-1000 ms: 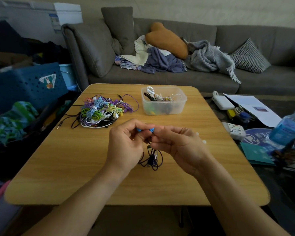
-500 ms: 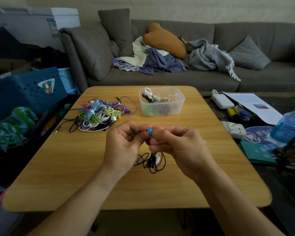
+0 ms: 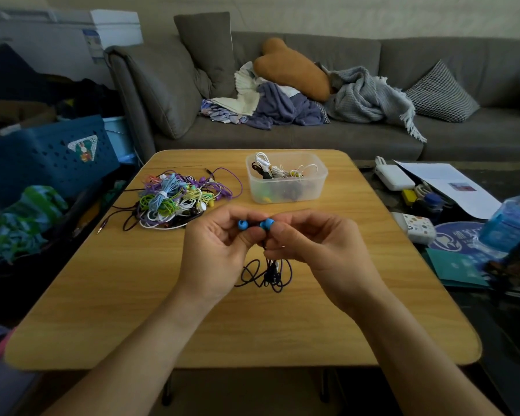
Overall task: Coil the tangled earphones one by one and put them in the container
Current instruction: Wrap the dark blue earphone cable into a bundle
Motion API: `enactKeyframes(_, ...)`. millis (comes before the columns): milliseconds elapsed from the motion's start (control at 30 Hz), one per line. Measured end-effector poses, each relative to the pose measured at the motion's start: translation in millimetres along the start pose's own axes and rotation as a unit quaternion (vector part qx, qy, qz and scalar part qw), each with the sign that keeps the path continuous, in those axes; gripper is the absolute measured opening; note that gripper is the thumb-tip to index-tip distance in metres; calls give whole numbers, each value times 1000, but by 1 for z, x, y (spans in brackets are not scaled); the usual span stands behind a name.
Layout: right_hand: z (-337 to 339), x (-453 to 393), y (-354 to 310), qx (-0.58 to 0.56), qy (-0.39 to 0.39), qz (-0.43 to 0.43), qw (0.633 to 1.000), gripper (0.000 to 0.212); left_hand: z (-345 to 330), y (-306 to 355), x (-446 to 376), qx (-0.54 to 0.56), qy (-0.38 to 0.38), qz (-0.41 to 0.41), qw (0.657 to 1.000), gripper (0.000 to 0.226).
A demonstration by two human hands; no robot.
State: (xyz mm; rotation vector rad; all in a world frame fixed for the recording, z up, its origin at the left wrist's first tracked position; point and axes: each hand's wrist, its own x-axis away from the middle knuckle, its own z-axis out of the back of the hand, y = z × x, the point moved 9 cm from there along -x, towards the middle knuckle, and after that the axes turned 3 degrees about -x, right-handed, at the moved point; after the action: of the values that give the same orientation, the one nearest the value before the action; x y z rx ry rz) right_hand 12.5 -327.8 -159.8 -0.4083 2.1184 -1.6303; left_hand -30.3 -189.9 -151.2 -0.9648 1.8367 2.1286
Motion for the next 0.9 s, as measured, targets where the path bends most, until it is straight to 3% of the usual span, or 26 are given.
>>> enactKeyframes(167, 4, -3, 6, -66, 1, -22, 998, 21, 0, 0, 1, -24, 6, -5, 1000, 20)
enactKeyframes(667, 1, 0, 18, -73, 3, -77, 994, 21, 5, 6, -1, -99, -3, -38, 994, 30)
enactKeyframes(900, -1, 0, 24, -94, 31, -88, 991, 22, 4, 13, -1, -174, -16, -86, 981, 13)
